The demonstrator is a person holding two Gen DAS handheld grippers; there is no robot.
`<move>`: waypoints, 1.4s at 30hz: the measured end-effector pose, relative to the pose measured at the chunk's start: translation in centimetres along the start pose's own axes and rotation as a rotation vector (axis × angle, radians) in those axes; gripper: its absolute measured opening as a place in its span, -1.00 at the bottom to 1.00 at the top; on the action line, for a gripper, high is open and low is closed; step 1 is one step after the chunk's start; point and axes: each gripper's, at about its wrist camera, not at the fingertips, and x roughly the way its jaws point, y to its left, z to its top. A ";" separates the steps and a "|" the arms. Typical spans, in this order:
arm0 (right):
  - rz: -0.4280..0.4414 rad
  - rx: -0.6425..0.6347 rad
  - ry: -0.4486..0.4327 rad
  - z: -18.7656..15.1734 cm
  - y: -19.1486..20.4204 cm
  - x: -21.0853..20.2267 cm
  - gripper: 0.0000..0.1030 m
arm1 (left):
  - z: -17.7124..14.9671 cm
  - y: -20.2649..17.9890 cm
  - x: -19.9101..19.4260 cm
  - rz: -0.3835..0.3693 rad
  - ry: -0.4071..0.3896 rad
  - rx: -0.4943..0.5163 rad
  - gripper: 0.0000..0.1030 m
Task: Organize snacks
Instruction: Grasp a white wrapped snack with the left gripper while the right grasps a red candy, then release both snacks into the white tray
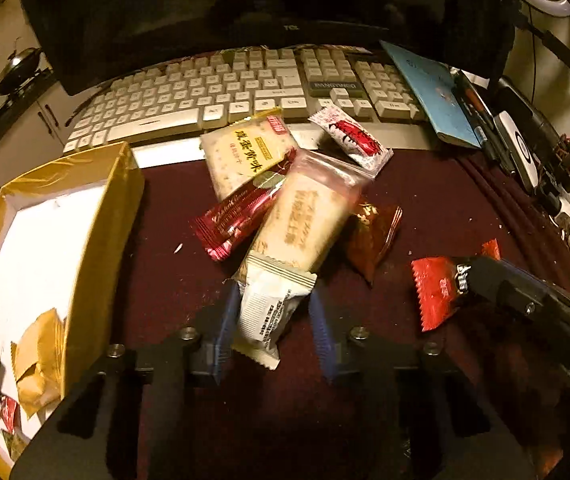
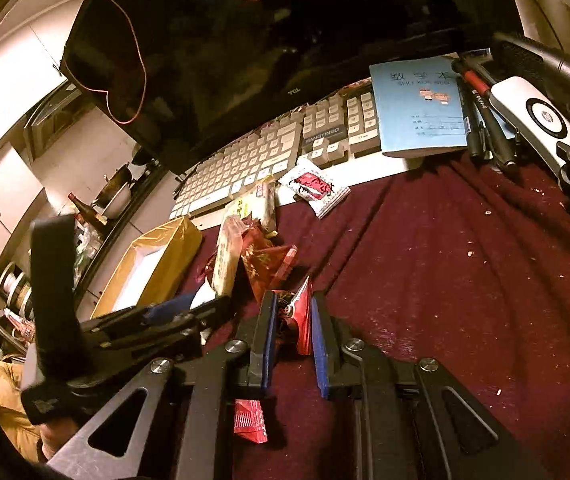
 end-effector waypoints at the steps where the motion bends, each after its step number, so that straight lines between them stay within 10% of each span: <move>1: 0.004 0.002 0.001 0.0 0.0 0.0 -0.69 | -0.1 0.1 -0.4 -0.014 -0.005 -0.015 -0.49; 16: 0.009 -0.085 -0.027 -0.4 1.5 -0.3 -0.69 | -2.2 3.8 -8.1 -0.239 -0.071 -0.205 -0.66; 26: 0.071 -0.188 -0.009 -0.3 6.9 -0.7 -0.69 | -2.8 16.3 -15.0 -0.088 -0.245 -0.396 -0.66; 31: 0.177 -0.220 0.063 0.6 13.0 1.8 -0.69 | -3.5 21.7 -12.9 -0.053 -0.215 -0.503 -0.66; 42: 0.107 -0.359 0.279 0.6 23.6 15.9 -0.69 | -4.4 23.9 -4.3 -0.079 0.003 -0.487 -0.66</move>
